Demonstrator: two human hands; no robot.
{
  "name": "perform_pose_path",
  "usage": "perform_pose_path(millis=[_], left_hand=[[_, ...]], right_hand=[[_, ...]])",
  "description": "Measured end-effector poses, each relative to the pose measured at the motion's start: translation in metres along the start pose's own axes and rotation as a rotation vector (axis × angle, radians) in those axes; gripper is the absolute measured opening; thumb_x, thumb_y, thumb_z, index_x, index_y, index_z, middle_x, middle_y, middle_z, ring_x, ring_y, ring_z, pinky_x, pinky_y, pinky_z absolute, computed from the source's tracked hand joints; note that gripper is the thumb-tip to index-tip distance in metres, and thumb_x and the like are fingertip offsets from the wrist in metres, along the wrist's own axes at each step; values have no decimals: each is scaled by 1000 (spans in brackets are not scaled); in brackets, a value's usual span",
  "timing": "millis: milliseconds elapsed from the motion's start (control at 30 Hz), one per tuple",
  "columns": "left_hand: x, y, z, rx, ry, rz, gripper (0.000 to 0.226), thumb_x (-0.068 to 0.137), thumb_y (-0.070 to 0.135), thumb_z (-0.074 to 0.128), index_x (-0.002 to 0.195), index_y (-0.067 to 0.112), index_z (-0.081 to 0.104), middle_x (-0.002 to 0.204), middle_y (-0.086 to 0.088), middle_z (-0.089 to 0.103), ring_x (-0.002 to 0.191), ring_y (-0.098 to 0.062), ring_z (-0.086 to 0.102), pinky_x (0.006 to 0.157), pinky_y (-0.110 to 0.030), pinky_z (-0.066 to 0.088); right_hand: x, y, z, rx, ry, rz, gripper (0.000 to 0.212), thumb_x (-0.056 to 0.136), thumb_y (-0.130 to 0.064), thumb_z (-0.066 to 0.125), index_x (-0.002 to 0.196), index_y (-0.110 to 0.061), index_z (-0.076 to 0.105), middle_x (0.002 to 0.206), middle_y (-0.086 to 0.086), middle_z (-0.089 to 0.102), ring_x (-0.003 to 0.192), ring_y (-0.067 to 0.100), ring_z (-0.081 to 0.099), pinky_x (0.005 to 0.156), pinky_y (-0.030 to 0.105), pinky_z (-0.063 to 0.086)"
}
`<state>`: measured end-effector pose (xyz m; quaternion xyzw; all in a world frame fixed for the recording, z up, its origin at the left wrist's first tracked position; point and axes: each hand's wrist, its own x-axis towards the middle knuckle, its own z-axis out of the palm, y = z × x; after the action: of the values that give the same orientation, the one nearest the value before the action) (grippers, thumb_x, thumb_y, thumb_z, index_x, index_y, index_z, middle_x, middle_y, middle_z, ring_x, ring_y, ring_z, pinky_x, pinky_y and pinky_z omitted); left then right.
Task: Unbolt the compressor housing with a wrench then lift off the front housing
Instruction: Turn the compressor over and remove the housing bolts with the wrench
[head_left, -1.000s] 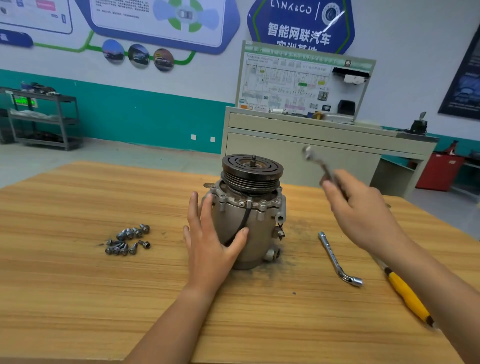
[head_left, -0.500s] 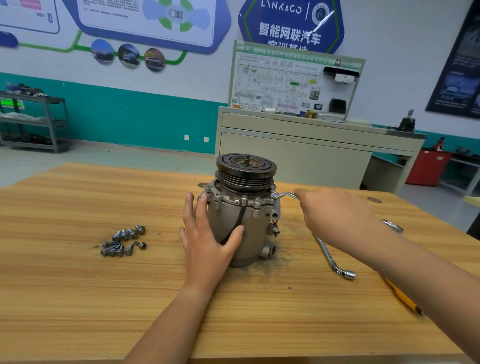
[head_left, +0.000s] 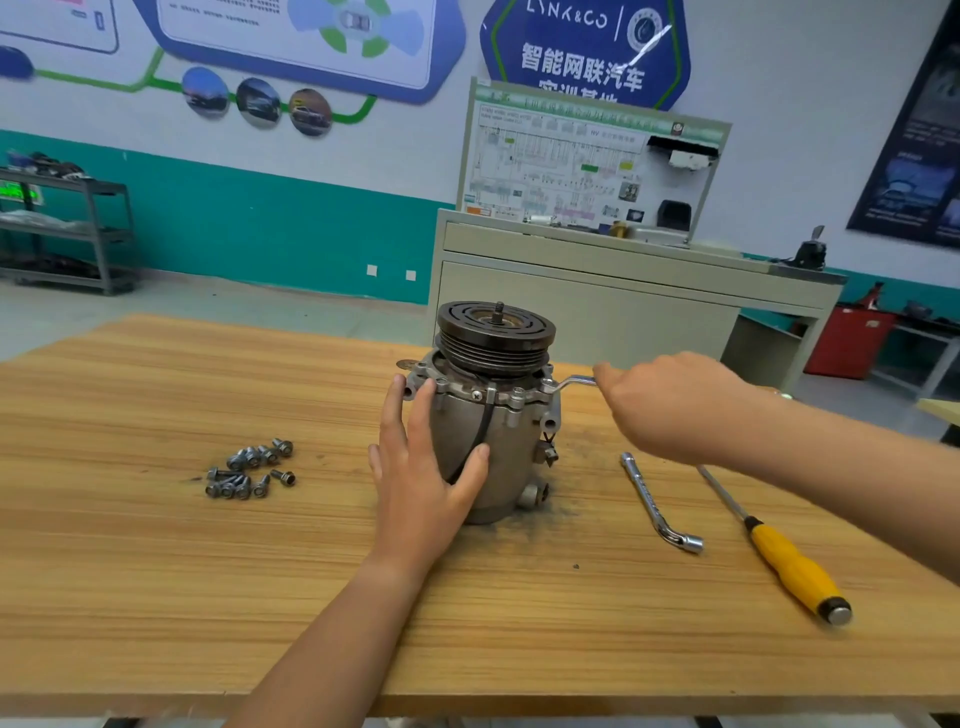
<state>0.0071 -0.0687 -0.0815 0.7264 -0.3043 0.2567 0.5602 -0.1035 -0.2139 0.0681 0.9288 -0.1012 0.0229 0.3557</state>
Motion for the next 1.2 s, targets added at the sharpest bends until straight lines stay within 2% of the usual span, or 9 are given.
perform_pose_path(millis=[133,267,400,467,600,667,800,1033,1200], left_hand=[[0,-3,0,-44,-31,-4,71,79,46,55,134,47,11,146,17,5,133,4,8,111,-50,26],[1,-6,0,-36,-43,-2,68,76,59,45,131,56,6,146,21,3,132,11,5,111,-50,27],[1,-7,0,-31,-39,5,67,76,58,45,132,53,10,147,19,5,132,10,6,110,-52,27],[1,-6,0,-36,-40,6,65,75,58,45,131,54,12,147,18,6,131,12,6,110,-52,27],[2,-5,1,-43,-28,-2,64,74,58,45,130,54,12,149,13,9,131,11,8,110,-52,27],[2,-3,0,-42,-25,-13,65,74,58,45,130,51,13,153,5,11,133,3,11,110,-54,27],[1,-2,-1,-22,-10,-12,68,74,57,45,133,44,13,154,-1,14,133,-3,14,108,-57,27],[0,-2,-1,6,-5,-22,71,77,45,56,135,41,14,154,-1,15,130,0,14,109,-59,24],[0,-1,-1,5,-3,-25,71,77,44,56,135,40,16,154,-2,16,128,1,14,109,-59,22]], right_hand=[[21,16,-1,-118,13,-45,24,92,-3,39,115,-9,44,62,-2,35,49,12,35,43,24,29],[43,9,13,-17,100,-12,25,92,-1,41,115,-9,44,84,3,57,80,23,57,67,30,40],[53,-1,31,89,218,30,27,92,-1,43,118,-8,45,105,7,62,95,24,59,87,31,43],[47,5,35,174,299,111,25,95,-7,40,119,-9,47,102,6,62,91,23,60,80,30,43],[17,16,29,593,510,272,25,99,-20,35,115,-7,49,68,-1,50,62,24,52,52,31,35],[1,15,20,641,433,233,25,98,-21,34,117,-10,48,62,-4,46,54,18,48,46,29,32],[-18,1,6,435,136,129,24,98,-20,33,118,-21,47,69,-4,48,59,11,46,46,25,35],[-12,-15,-4,374,39,108,17,94,-11,39,102,-18,52,70,-3,45,61,10,44,47,24,37],[-12,-25,-14,357,32,103,14,92,-9,37,91,-19,45,66,-3,40,56,10,38,43,24,27]])
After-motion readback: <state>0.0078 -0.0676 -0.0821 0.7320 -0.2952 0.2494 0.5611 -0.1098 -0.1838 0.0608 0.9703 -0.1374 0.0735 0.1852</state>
